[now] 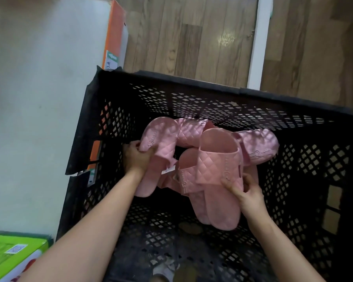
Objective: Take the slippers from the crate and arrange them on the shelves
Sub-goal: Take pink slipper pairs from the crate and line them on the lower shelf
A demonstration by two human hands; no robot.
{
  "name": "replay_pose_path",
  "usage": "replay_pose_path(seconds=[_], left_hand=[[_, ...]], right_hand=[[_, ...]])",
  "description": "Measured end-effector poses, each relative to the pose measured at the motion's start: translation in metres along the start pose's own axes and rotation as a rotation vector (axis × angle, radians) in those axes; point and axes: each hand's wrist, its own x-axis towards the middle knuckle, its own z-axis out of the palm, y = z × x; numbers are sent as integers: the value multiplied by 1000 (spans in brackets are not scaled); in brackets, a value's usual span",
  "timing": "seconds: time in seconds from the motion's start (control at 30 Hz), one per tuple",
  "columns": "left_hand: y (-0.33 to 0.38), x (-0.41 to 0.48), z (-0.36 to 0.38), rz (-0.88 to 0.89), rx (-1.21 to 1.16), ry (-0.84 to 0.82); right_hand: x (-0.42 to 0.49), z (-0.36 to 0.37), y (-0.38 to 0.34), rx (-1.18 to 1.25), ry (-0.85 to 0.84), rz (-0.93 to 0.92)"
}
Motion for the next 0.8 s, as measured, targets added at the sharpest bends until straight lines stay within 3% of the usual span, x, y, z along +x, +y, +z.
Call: replay_pose_path(seconds=[0.4, 0.8], left_hand=[[3, -49, -6, -174, -260, -151], [46, -165, -80, -54, -313, -300]], right_hand=[[-15, -3, -9, -25, 18, 0], [-99, -47, -77, 9, 15, 14]])
